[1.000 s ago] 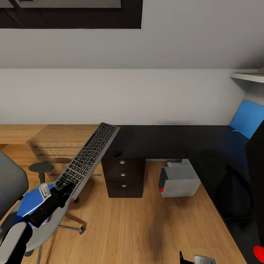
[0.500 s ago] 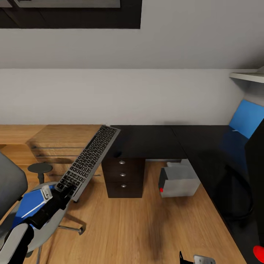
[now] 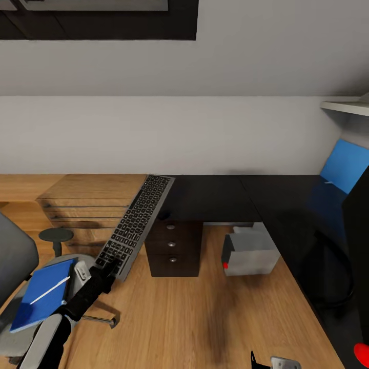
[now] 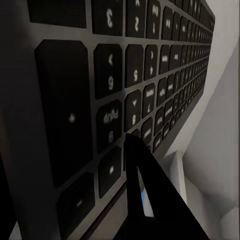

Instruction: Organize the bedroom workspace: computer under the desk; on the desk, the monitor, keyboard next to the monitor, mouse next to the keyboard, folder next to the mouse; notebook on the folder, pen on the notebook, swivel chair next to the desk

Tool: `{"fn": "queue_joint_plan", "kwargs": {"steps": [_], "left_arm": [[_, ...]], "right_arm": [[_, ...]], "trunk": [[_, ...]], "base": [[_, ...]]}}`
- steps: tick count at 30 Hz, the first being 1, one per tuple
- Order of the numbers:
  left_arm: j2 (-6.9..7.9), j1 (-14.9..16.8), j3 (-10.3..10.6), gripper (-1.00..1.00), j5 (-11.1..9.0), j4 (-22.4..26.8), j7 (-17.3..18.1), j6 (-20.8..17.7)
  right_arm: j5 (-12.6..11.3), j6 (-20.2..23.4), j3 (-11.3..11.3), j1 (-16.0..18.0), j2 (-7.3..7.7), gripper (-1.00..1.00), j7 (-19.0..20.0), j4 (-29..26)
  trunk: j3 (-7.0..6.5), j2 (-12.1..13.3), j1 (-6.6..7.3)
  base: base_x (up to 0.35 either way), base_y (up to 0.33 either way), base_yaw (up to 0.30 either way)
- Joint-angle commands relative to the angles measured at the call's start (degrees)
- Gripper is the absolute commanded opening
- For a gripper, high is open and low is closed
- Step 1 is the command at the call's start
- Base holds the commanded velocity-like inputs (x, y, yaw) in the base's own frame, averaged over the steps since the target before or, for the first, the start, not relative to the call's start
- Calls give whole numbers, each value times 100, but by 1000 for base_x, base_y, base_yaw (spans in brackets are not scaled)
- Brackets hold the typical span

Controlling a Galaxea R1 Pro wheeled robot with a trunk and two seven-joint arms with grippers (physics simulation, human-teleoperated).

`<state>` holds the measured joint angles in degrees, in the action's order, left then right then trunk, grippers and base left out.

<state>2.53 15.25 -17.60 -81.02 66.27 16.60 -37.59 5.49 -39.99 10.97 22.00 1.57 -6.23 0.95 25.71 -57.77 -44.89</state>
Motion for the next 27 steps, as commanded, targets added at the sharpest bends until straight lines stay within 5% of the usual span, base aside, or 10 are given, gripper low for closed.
{"fn": "queue_joint_plan", "kwargs": {"steps": [1,15,27], "left_arm": [[-44,4,-2,-100,-20,-1,2,44],[-658,85,343,-100,-19,16,-733,797],[-994,432,467,-100,-40,18,-1415,866]], "right_arm": [[62,-18,28,6,-4,100,-36,10],[66,-26,22,6,-24,100,-36,10],[66,-22,27,6,-23,100,-19,16]], "trunk": [[6,-4,0],[6,-4,0],[6,-4,0]], "base": [[0,0,0],[0,0,0],[0,0,0]]}}
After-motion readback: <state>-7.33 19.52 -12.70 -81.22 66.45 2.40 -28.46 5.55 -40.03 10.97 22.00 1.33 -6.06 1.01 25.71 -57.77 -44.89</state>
